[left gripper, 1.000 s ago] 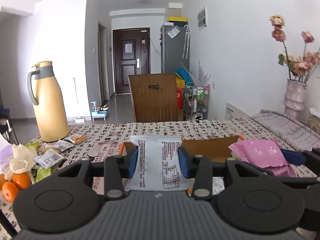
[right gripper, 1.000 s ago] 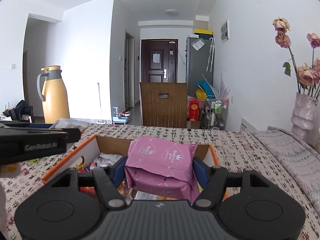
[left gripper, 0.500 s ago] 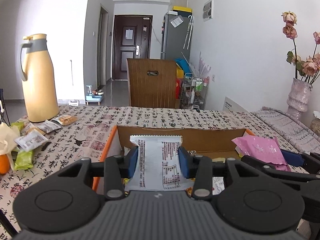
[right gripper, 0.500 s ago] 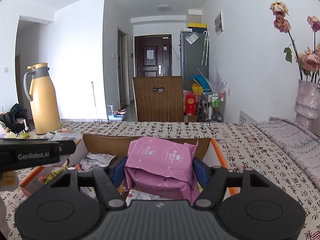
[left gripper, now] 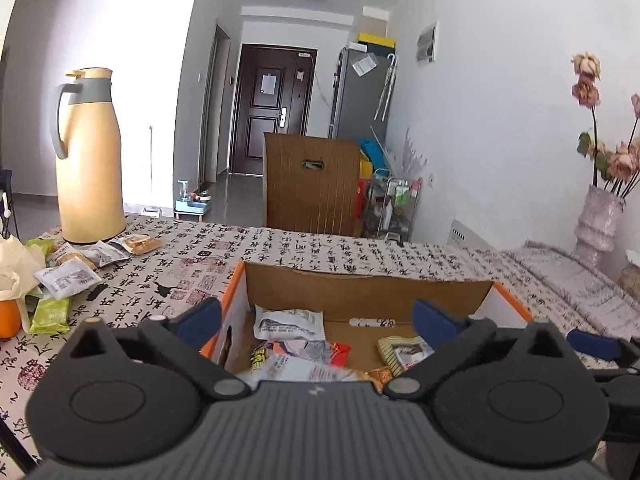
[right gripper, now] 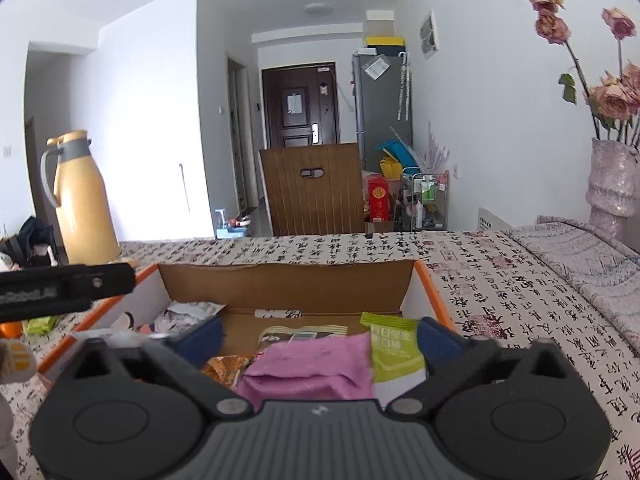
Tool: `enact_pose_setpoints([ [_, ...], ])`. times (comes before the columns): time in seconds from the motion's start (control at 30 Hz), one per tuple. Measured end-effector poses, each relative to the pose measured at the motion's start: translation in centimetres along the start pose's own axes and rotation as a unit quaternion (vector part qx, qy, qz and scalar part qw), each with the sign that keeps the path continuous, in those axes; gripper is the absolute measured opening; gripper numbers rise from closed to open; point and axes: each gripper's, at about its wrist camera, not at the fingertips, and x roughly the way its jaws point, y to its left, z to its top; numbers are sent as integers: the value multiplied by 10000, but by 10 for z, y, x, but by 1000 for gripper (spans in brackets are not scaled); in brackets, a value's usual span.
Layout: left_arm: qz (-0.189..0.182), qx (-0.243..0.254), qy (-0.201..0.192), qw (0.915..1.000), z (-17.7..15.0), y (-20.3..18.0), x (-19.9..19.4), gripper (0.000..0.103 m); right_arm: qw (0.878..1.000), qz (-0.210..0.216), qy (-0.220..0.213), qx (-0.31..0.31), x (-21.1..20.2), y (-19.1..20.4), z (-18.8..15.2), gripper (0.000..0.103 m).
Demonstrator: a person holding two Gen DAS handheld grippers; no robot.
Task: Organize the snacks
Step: 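Move both tools back from the box toward the remaining snacks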
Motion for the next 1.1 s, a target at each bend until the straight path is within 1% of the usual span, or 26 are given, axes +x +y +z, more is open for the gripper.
enact_pose_setpoints([
  [0.2,48,-124,130,9998,-1,4,6,103,9999,-59,98,60,4,-2,-1,103],
  [0.47,31,-98,84,9999,2,0,1,103,9999,-79,104,70,4,-3,1,103],
  [0.73,-77,-193,-36,9998,15,-2,-18,103,9999,-102,-131,34,-21,0,12,103],
  [0.93,-129,-176,-145,9997,21,-6,-38,103,9999,-114,-129,-14,-39,1,10,103],
  [1.1,-166,-144,-127,9997,19,-5,-53,103,9999,-111,-106,-77,-53,4,6,103],
])
